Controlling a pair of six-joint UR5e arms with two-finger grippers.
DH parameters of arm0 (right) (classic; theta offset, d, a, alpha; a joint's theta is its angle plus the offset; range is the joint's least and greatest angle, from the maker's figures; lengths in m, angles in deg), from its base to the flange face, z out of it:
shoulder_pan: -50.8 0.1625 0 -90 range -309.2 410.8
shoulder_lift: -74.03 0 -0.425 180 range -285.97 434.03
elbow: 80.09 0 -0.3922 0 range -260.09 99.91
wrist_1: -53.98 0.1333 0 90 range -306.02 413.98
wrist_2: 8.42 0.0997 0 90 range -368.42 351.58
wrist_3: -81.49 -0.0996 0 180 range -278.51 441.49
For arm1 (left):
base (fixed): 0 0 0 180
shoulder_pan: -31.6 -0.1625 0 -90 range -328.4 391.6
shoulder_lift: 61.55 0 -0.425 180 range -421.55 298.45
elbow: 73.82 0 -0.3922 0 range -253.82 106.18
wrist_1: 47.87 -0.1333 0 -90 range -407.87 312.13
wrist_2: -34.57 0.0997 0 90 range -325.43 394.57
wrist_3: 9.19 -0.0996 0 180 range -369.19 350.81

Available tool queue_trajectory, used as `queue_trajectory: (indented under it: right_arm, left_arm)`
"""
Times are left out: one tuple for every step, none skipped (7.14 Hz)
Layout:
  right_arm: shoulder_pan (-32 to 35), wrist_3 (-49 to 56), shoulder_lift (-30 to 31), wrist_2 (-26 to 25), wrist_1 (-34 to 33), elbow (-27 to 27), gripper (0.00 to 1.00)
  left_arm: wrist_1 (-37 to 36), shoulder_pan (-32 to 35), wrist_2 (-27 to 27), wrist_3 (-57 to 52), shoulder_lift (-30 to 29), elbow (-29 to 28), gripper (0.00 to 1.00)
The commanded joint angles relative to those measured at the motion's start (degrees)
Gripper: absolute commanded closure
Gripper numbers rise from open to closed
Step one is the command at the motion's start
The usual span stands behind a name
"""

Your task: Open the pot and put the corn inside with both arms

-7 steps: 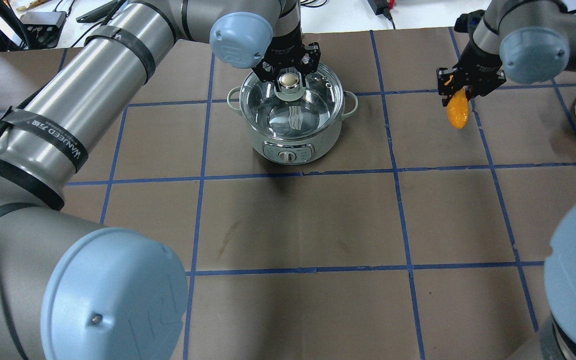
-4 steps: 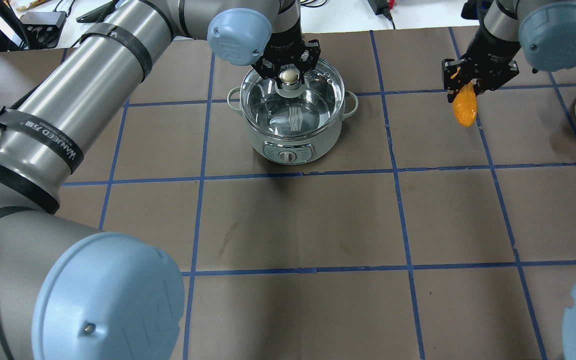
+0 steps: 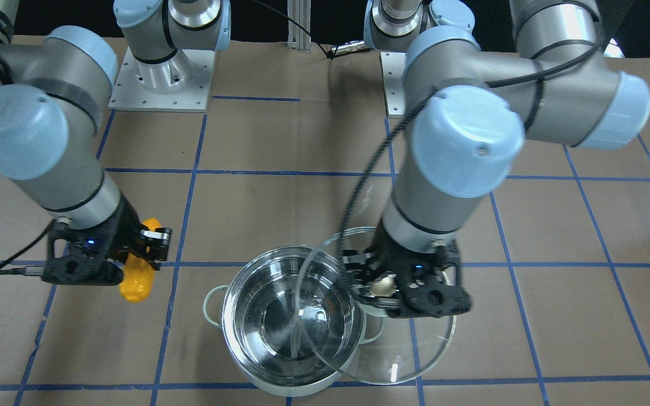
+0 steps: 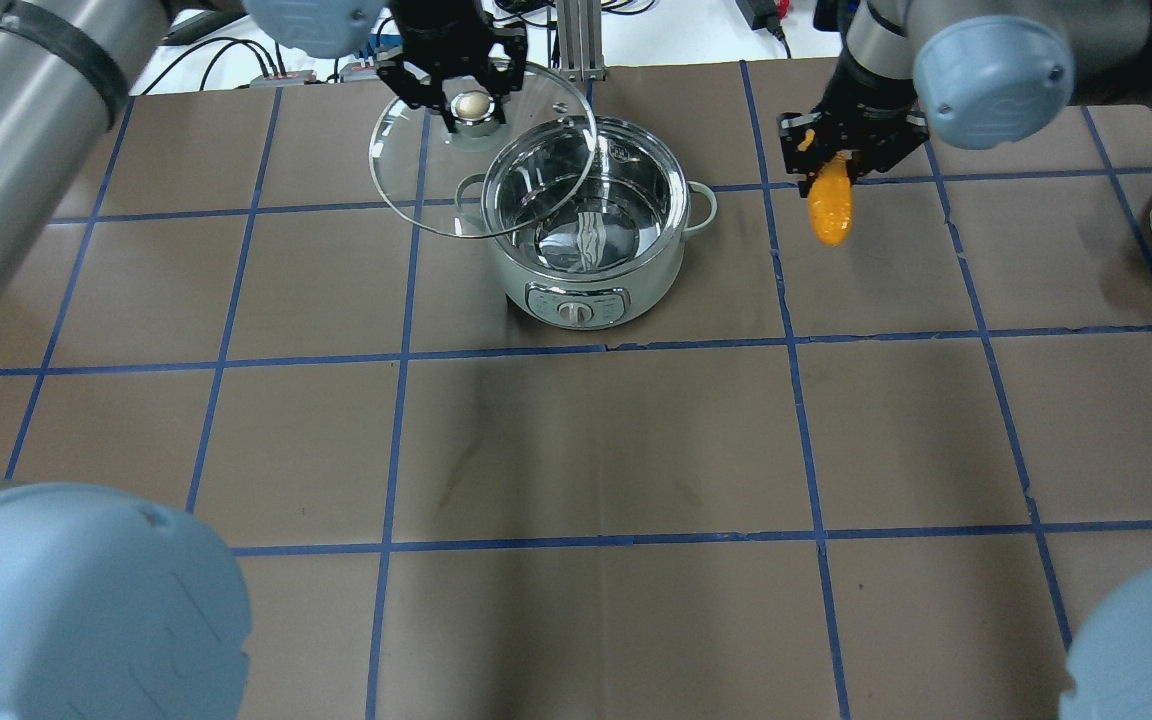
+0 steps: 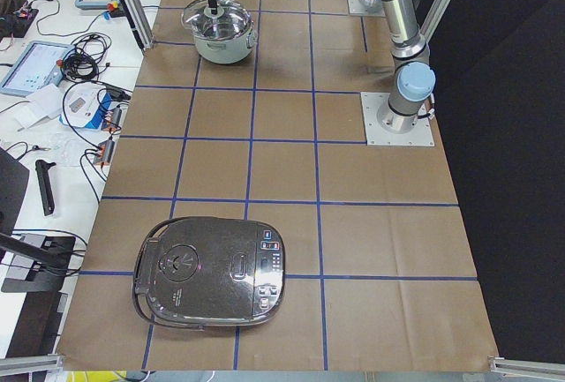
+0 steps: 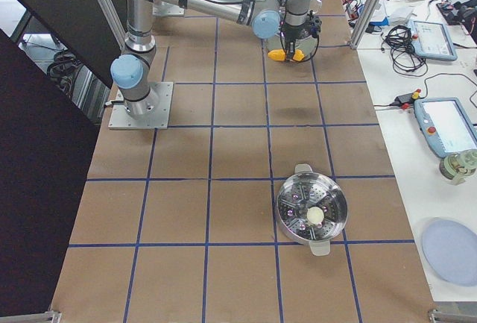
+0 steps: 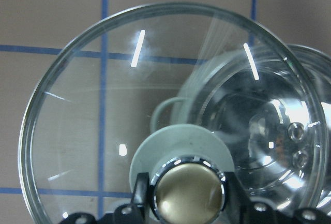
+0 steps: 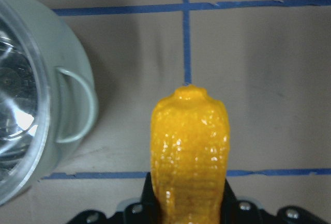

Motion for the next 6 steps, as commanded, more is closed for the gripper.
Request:
queue_trajectory:
  right_arm:
    - [10.94, -13.36, -8.72, -0.51, -5.29, -8.53, 0.84]
    - [13.95, -16.13, -11.55, -1.21, -5.4, -11.53, 0.84]
    - [14.93, -17.64, -13.06, -1.22, -5.67, -12.08, 0.84]
    - [14.94, -16.52, -13.94, -1.13, -7.06, -11.13, 0.84]
    - [14.94, -13.9, -15.78, -1.13, -9.69, -10.69, 0.84]
    - [14.94, -13.96, -16.84, -1.13, -11.28, -10.68, 0.84]
  left_arm:
    - [1.01, -11.76, -0.11, -13.66, 2.89, 6.85, 0.95]
    - [-1.09, -15.82, -0.11, -19.82, 4.21, 12.03, 0.95]
    - [-7.11, -18.38, -1.77, -21.62, 5.09, 17.48, 0.95]
    - [-16.74, -18.67, -3.44, -21.81, 4.06, 22.41, 0.95]
    - [-22.41, -18.76, -3.28, -21.99, 3.44, 26.28, 0.95]
    - [-23.68, -18.76, -3.02, -22.78, 1.52, 26.5, 0.95]
